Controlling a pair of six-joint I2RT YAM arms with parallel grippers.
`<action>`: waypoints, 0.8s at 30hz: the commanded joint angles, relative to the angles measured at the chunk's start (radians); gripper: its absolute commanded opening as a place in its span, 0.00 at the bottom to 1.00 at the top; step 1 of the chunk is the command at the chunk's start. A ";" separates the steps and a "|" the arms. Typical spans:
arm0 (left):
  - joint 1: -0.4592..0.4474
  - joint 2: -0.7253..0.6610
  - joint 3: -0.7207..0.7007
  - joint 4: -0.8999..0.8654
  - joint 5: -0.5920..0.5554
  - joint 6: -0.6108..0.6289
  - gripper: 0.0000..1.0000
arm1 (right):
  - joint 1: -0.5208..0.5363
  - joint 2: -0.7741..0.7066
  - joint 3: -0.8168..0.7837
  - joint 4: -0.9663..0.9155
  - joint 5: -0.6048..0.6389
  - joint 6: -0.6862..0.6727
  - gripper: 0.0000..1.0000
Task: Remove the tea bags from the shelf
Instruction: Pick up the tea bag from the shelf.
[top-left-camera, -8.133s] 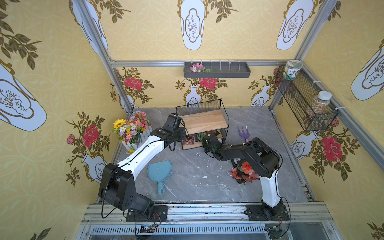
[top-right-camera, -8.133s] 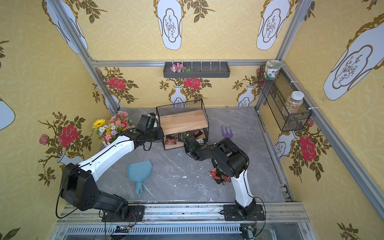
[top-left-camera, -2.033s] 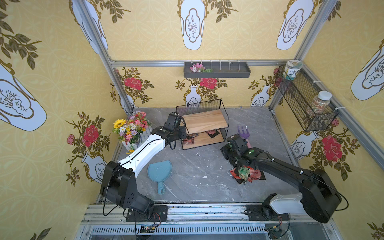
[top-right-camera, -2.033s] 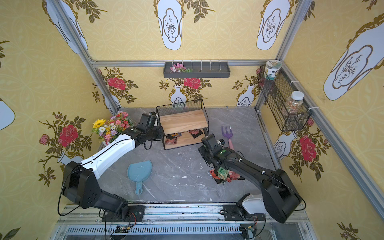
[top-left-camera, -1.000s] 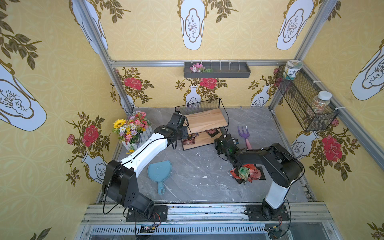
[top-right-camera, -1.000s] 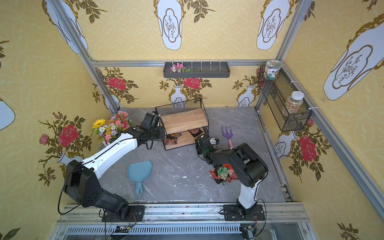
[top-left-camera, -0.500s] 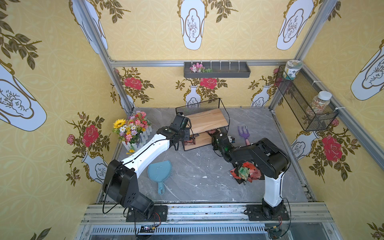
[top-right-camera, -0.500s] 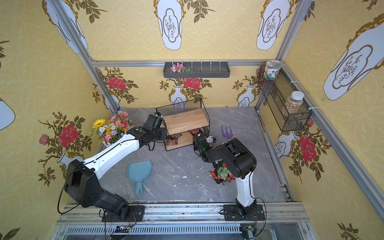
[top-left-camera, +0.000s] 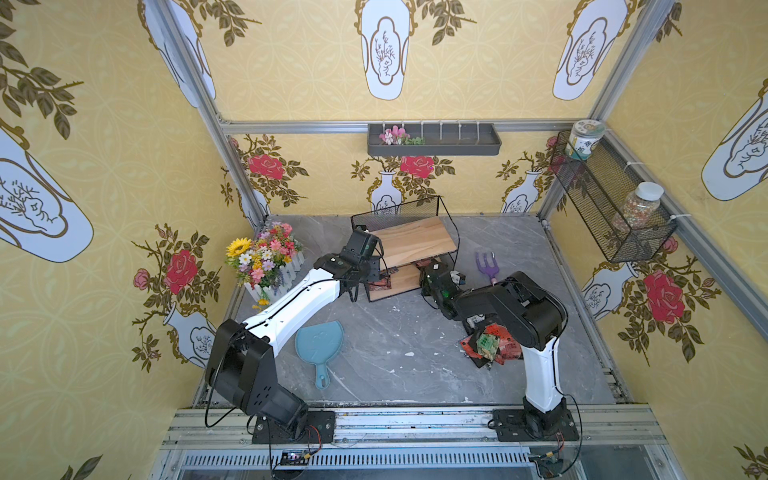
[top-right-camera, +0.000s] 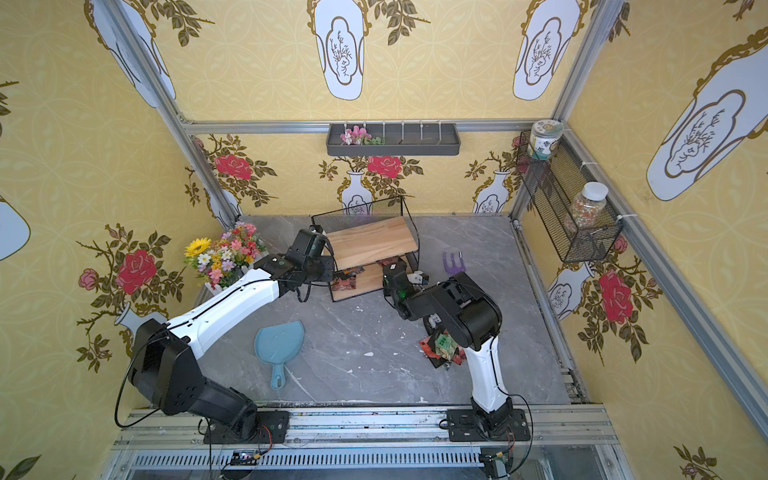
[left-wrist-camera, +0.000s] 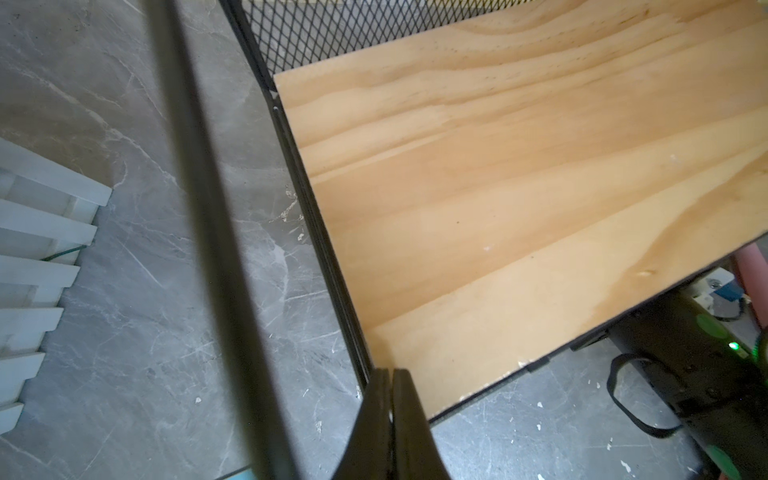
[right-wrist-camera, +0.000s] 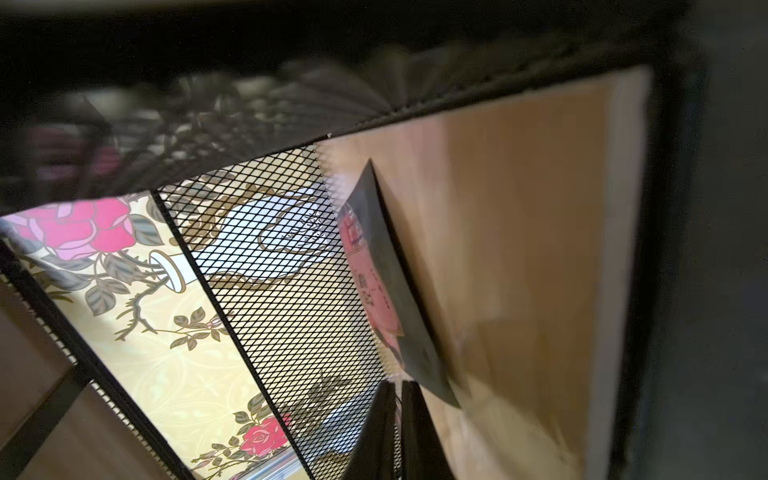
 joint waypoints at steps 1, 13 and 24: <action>-0.001 0.009 -0.011 -0.017 0.056 -0.036 0.00 | 0.004 0.009 0.019 -0.072 0.032 0.054 0.11; -0.001 0.002 -0.010 -0.020 0.052 -0.035 0.00 | -0.008 -0.054 0.033 -0.530 -0.093 0.154 0.04; -0.001 0.001 0.000 -0.019 0.046 -0.033 0.00 | 0.017 -0.129 0.018 -0.658 -0.147 0.138 0.01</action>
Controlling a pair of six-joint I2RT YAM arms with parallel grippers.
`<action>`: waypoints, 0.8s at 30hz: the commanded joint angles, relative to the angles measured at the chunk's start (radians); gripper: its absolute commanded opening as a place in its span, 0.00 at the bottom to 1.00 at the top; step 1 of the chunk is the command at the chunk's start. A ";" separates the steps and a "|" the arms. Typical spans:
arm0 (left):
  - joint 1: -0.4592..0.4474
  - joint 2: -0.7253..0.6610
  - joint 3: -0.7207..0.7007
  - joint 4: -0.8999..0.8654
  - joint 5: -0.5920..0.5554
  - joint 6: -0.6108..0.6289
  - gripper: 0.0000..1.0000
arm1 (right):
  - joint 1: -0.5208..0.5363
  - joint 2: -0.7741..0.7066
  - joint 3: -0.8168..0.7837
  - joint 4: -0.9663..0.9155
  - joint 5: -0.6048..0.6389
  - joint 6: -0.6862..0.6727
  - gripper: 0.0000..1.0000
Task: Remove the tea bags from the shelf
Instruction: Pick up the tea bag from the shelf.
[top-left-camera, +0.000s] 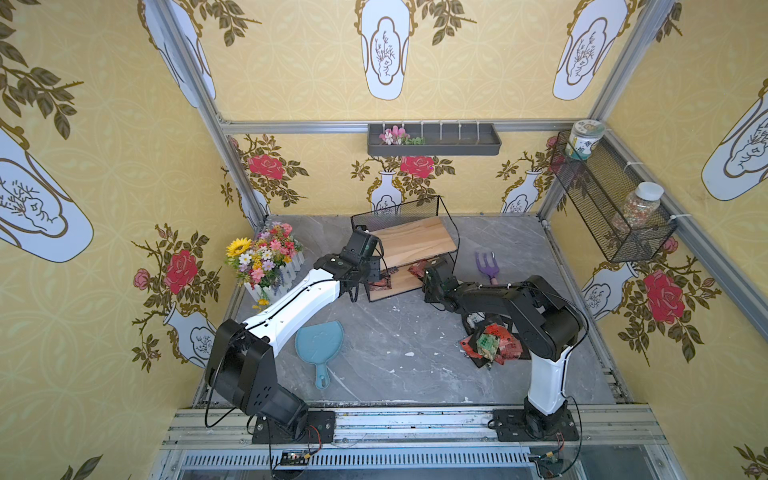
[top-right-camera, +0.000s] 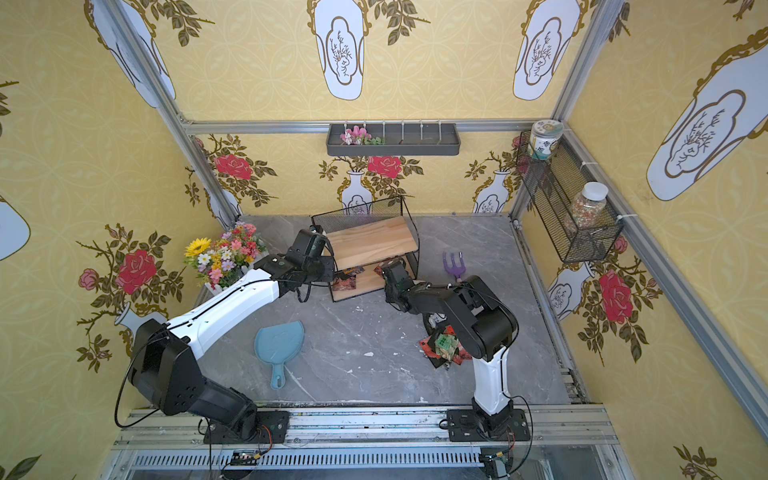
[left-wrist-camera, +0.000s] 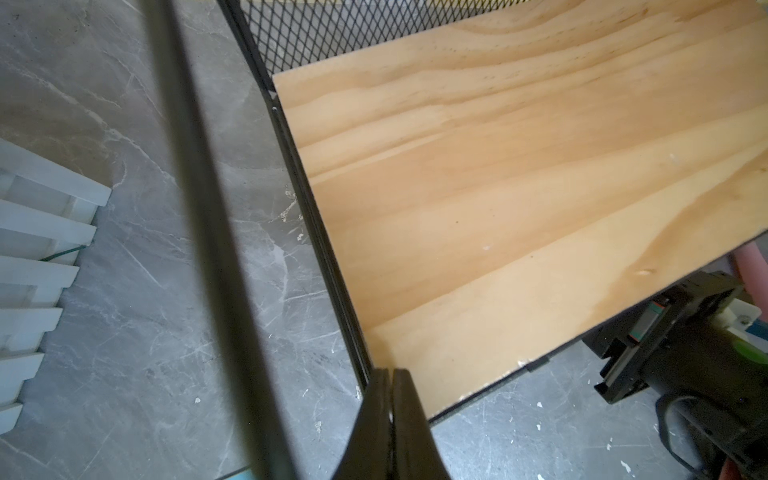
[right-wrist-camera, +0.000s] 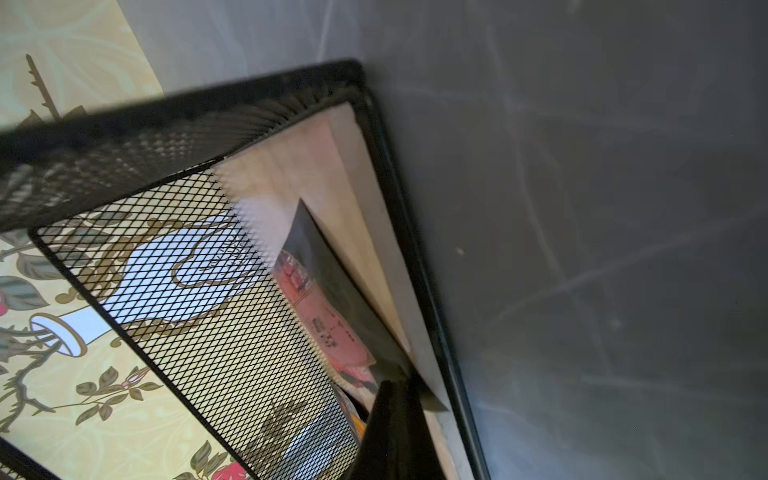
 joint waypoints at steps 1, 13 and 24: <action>-0.001 0.002 0.001 -0.019 0.048 -0.033 0.00 | 0.006 0.000 -0.018 -0.194 -0.044 -0.003 0.01; -0.002 -0.002 -0.004 -0.019 0.048 -0.035 0.00 | 0.008 -0.065 -0.034 -0.091 -0.009 -0.040 0.02; -0.002 0.003 0.000 -0.018 0.049 -0.038 0.00 | -0.030 -0.150 -0.083 0.007 -0.090 -0.223 0.40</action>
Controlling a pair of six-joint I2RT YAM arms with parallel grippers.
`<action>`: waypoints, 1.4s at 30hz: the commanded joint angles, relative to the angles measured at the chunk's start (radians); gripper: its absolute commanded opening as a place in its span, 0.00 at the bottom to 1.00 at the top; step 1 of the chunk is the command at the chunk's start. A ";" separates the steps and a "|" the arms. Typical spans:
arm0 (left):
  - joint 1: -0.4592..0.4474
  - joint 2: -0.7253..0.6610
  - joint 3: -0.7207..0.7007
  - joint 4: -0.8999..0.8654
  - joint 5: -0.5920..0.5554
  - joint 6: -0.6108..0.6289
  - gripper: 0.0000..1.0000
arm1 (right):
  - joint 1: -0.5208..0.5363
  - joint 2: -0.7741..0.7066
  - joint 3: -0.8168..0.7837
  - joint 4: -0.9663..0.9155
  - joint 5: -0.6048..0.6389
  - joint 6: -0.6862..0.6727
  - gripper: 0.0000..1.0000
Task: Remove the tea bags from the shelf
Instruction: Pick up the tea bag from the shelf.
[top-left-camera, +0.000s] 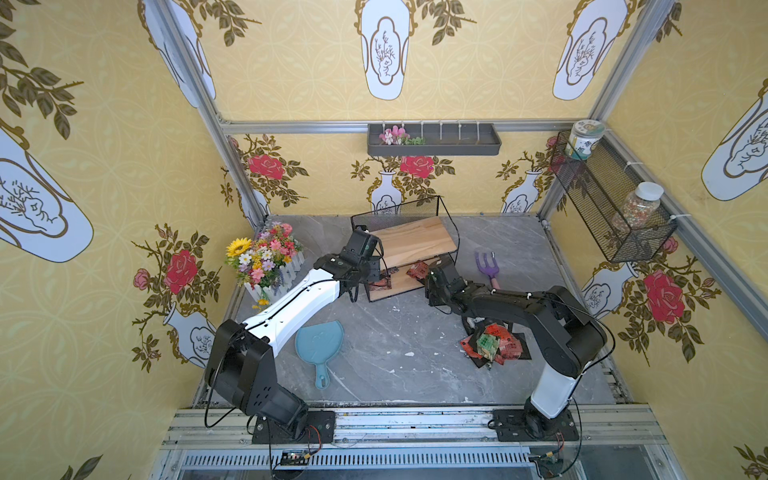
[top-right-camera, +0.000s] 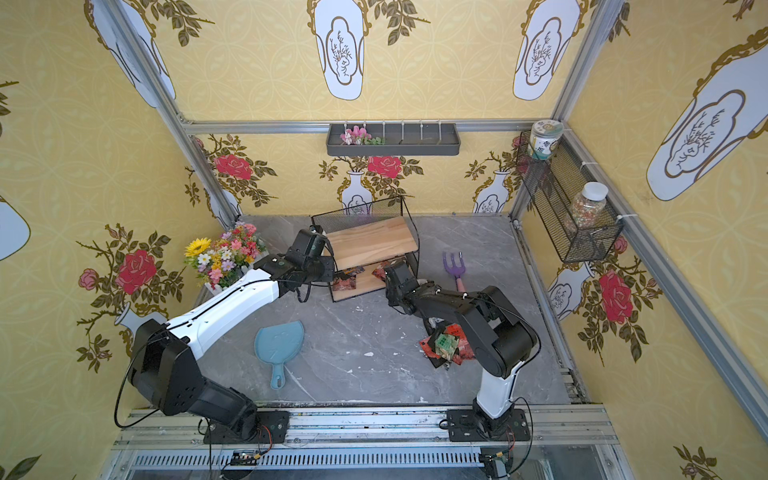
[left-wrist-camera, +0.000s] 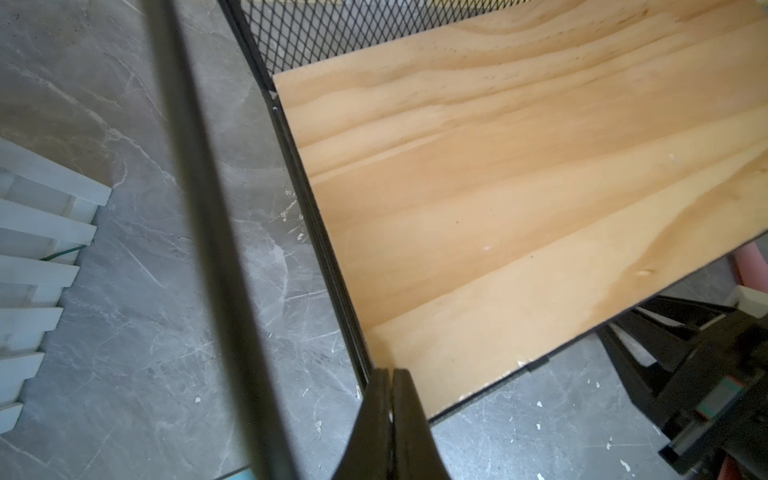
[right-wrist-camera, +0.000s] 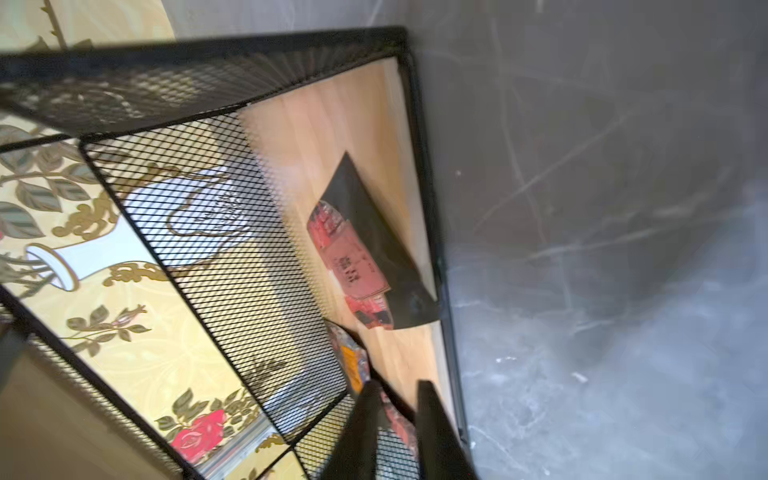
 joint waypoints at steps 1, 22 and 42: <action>-0.002 0.008 0.003 -0.017 0.048 -0.036 0.00 | -0.040 0.007 -0.014 0.091 -0.065 -0.133 0.44; -0.002 0.012 0.009 -0.019 0.043 -0.027 0.00 | -0.076 0.122 -0.115 0.280 -0.170 -0.175 0.44; -0.002 0.002 0.003 -0.022 0.046 -0.024 0.00 | -0.075 0.141 -0.105 0.307 -0.153 -0.187 0.05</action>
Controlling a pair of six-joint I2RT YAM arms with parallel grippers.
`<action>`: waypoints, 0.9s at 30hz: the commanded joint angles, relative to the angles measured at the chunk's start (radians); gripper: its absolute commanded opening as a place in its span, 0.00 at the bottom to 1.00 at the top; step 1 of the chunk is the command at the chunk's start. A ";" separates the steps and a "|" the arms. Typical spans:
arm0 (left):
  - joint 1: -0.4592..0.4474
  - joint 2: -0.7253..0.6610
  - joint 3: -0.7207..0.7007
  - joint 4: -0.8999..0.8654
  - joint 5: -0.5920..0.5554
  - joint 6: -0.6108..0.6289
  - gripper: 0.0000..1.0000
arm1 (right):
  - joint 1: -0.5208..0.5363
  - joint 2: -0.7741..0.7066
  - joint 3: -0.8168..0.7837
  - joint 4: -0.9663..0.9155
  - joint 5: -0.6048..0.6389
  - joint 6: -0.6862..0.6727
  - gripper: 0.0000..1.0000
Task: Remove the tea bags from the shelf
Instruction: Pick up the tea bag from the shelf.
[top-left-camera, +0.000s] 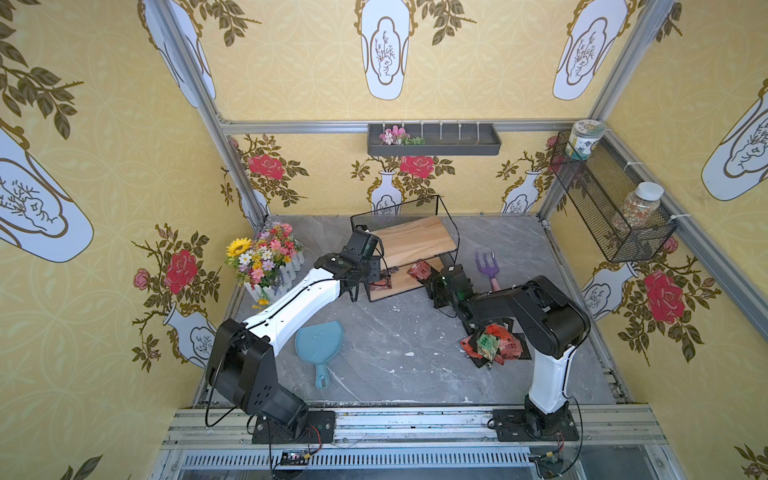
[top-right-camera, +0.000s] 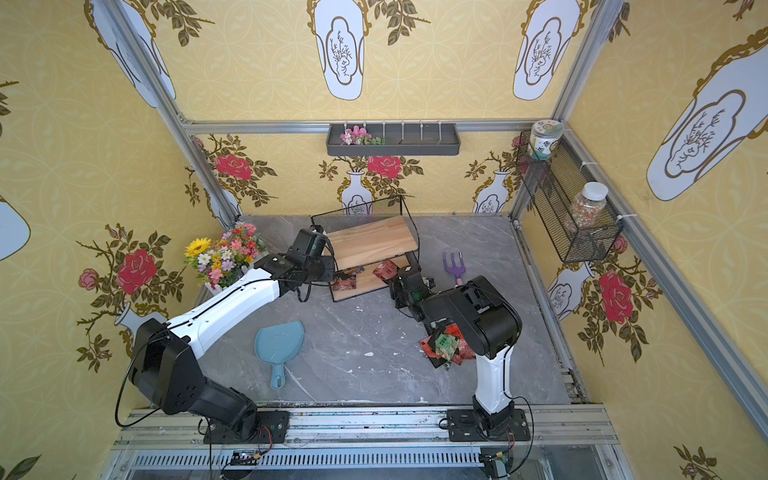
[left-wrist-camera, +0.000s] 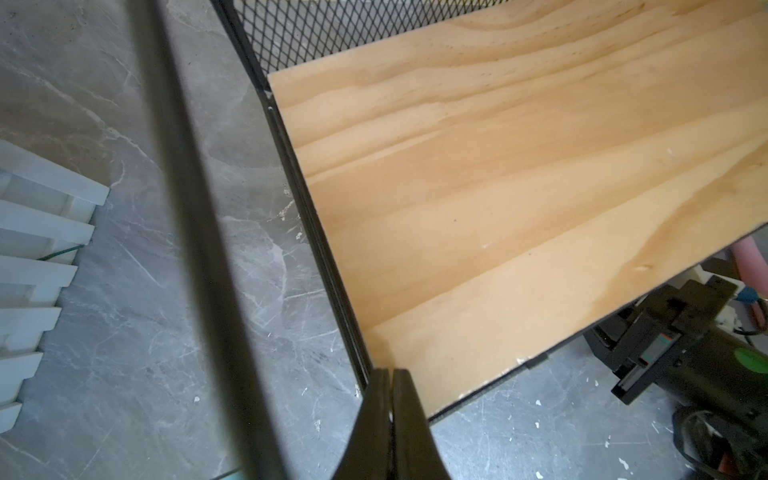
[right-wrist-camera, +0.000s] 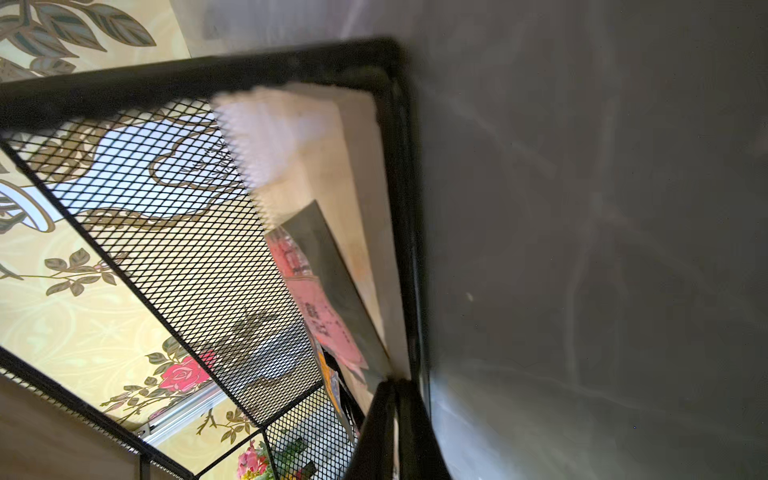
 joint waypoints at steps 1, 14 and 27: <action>-0.001 -0.002 -0.005 -0.016 0.045 -0.024 0.00 | 0.007 -0.011 0.003 -0.096 0.025 -0.017 0.03; -0.001 0.005 -0.003 -0.015 0.041 -0.026 0.00 | 0.054 -0.130 0.047 -0.170 0.038 -0.055 0.00; -0.001 0.015 0.004 -0.012 0.039 -0.014 0.00 | 0.072 -0.377 0.010 -0.396 -0.059 -0.153 0.00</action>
